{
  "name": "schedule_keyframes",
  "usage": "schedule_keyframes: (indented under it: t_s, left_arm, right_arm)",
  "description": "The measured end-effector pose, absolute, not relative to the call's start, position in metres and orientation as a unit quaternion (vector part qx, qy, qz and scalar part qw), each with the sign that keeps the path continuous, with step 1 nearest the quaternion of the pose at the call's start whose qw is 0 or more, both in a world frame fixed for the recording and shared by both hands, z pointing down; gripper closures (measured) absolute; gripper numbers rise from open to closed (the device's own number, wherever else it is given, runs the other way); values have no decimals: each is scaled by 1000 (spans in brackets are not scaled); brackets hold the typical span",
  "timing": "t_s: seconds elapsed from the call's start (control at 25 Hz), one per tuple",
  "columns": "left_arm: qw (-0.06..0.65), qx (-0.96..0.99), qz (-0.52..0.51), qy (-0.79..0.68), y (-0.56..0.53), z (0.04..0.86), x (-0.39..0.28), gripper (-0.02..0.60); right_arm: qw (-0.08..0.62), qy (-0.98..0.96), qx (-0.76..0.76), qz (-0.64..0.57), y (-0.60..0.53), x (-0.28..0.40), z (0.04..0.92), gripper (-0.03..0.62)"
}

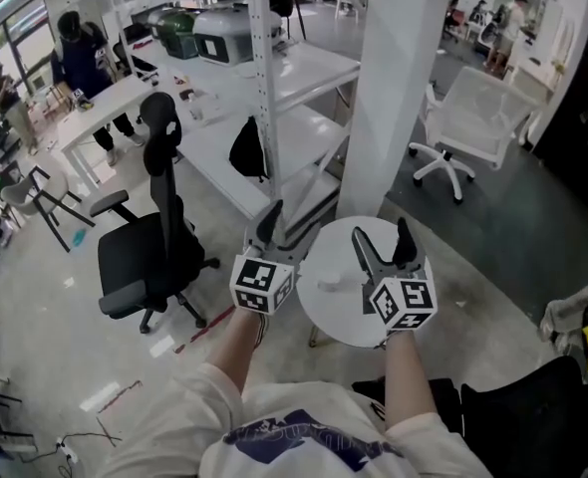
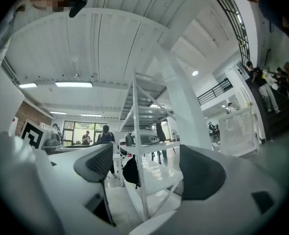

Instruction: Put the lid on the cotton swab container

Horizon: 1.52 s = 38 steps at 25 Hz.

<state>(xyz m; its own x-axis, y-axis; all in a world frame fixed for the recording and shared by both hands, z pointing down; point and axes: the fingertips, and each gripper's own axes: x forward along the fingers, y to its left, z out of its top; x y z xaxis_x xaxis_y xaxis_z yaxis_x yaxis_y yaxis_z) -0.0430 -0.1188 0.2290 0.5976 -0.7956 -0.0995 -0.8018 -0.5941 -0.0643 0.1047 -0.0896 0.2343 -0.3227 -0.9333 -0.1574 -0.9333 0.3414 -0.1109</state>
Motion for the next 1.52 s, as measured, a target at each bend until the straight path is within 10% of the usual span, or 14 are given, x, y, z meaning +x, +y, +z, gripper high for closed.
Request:
schedule_keyframes:
  t_s: [1.52]
  left_arm:
    - [-23,-937,-277,210,-116,511,18,249]
  right_arm:
    - [-109,924,-350,-108,-155,112,423,264]
